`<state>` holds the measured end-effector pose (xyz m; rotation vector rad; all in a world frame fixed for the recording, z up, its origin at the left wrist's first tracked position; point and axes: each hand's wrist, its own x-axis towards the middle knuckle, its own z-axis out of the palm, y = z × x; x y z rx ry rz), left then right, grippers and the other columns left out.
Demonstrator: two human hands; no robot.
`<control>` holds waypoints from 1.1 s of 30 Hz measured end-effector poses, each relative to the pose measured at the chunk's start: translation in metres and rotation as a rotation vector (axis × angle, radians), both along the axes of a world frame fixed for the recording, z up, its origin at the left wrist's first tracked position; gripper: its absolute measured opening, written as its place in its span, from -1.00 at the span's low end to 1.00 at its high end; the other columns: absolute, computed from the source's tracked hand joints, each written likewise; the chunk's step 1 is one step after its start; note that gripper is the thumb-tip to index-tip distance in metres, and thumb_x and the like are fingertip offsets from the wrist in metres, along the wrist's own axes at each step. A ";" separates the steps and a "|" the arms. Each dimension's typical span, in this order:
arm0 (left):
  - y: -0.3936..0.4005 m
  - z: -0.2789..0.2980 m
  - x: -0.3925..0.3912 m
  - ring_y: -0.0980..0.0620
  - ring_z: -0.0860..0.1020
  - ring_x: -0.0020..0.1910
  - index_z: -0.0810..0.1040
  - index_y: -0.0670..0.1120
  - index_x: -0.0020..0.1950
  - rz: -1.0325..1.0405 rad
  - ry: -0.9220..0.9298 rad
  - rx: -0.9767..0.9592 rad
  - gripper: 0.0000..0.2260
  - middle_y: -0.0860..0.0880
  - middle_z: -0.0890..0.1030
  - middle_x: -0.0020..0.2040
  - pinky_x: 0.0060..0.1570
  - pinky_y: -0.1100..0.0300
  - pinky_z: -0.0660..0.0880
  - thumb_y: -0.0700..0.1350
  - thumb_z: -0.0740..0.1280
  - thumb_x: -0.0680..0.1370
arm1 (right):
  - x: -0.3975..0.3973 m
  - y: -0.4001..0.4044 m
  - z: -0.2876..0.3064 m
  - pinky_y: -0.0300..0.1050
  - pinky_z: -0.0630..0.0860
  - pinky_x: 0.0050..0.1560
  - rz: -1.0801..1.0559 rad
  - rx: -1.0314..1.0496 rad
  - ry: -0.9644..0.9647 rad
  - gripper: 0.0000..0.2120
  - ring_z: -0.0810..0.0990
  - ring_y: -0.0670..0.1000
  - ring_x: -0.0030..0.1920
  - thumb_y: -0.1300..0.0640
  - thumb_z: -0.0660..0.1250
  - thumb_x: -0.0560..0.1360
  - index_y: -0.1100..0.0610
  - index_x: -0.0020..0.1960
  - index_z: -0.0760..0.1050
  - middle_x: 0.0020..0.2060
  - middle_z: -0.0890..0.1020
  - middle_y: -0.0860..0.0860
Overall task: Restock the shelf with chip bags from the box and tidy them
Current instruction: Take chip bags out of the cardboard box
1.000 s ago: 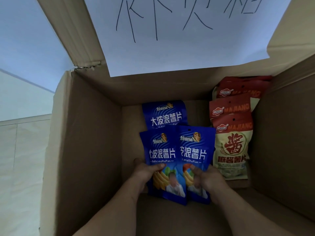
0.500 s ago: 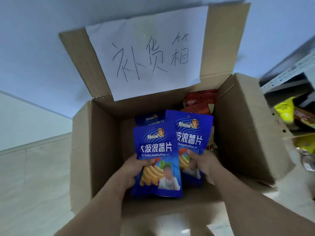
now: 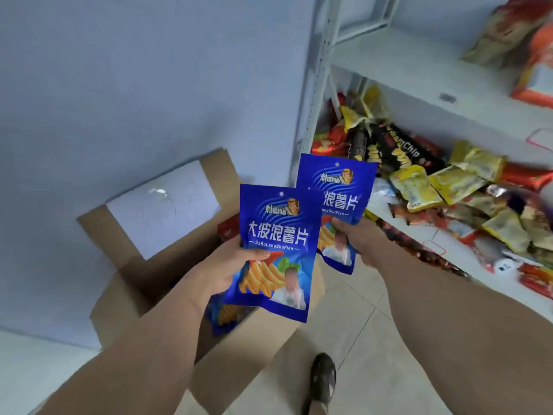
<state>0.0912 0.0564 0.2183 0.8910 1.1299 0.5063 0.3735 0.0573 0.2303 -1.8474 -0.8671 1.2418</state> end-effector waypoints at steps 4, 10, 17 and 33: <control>-0.023 0.050 0.045 -0.15 0.68 0.15 0.62 -0.11 0.27 -0.166 -0.008 0.097 -0.64 -0.14 0.72 0.14 0.27 -0.12 0.55 -0.15 0.52 0.48 | 0.054 -0.050 0.056 -0.15 0.50 -0.32 -0.083 0.092 -0.059 -0.78 0.57 -0.01 -0.41 0.04 0.40 0.56 0.20 -0.06 0.52 -0.42 0.61 0.04; -0.060 0.101 0.125 -0.10 0.72 0.03 0.61 -0.14 0.24 -0.263 -0.028 0.183 -0.64 -0.12 0.75 0.07 0.08 -0.02 0.61 -0.17 0.51 0.46 | 0.140 -0.108 0.111 -0.05 0.48 -0.26 -0.203 0.215 -0.089 -0.77 0.52 0.01 -0.45 0.04 0.41 0.56 0.22 -0.04 0.54 -0.48 0.57 0.04; -0.099 0.131 0.226 -0.16 0.70 0.08 0.64 -0.11 0.17 -0.358 -0.045 0.243 -0.73 -0.19 0.72 0.13 0.15 -0.05 0.59 -0.16 0.49 0.48 | 0.239 -0.173 0.143 0.11 0.59 -0.02 -0.276 0.267 -0.094 -0.74 0.59 0.15 -0.27 0.01 0.41 0.56 0.23 -0.05 0.55 -0.36 0.61 0.16; -0.058 0.139 0.432 -0.14 0.72 0.03 0.64 -0.12 0.19 -0.421 -0.105 0.258 -0.71 -0.17 0.74 0.08 0.02 -0.01 0.60 -0.18 0.49 0.48 | 0.435 -0.162 0.157 0.00 0.61 -0.14 -0.388 0.306 -0.110 -0.75 0.63 0.04 -0.33 -0.01 0.39 0.57 0.19 -0.04 0.51 -0.40 0.64 0.04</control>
